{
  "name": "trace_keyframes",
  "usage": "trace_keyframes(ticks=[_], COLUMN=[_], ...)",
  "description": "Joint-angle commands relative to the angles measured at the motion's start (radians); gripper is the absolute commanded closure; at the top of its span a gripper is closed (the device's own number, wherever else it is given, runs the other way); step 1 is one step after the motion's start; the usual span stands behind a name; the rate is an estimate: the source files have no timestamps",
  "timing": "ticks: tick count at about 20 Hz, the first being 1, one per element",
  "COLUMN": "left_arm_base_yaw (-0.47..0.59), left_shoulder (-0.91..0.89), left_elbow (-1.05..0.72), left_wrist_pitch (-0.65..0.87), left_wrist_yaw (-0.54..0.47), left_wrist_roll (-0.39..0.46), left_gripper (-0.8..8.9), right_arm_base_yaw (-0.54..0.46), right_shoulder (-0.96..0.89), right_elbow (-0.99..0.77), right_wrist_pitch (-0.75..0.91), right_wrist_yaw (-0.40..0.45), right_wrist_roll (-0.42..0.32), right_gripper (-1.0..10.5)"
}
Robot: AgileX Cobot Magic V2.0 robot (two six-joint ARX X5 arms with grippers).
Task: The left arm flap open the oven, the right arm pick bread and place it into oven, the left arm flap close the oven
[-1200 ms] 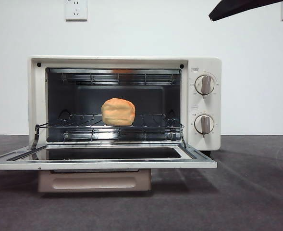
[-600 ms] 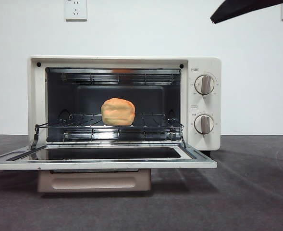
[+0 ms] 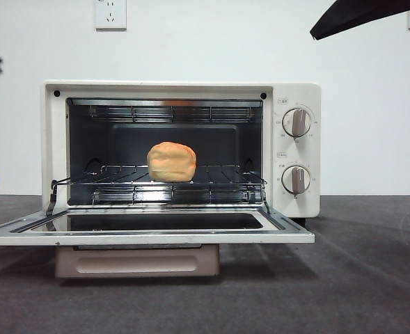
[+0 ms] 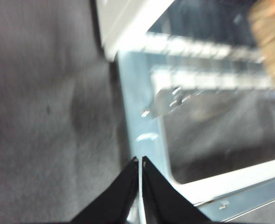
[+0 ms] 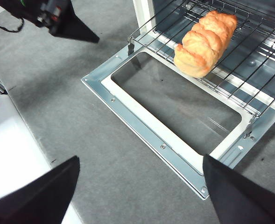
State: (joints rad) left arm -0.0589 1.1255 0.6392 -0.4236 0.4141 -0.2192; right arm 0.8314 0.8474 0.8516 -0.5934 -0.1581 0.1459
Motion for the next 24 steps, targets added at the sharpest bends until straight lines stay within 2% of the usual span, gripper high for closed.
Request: trace_keyframes(ticks=[1,7,14,24], left_arm_base_yaw=[0.008,0.008,0.008,0.047], left_shoulder=[0.084,0.237,0.339,0.358], left_elbow=[0.01,0.01,0.01,0.01], left_wrist_pitch=[0.012,0.095,0.142,0.22], left_wrist_yaw=[0.032,0.033,0.127,0.354], left_wrist_roll=[0.051,0.054,0.056,0.017], left_gripper=[8.0,7.99,8.0,7.99], right_arm_base_yaw=[0.011,0.011,0.011,0.011], right_shoulder=[0.006,0.006,0.006,0.006], right_elbow=[0.009,0.009,0.009,0.009], right_wrist_pitch=[0.016,0.016,0.017,0.016], right_wrist_yaw=[-0.002,-0.001,0.002,0.002], right_wrist_roll=[-0.003,-0.002,-0.002,0.0], right_gripper=[5.3,5.3,5.3,5.3])
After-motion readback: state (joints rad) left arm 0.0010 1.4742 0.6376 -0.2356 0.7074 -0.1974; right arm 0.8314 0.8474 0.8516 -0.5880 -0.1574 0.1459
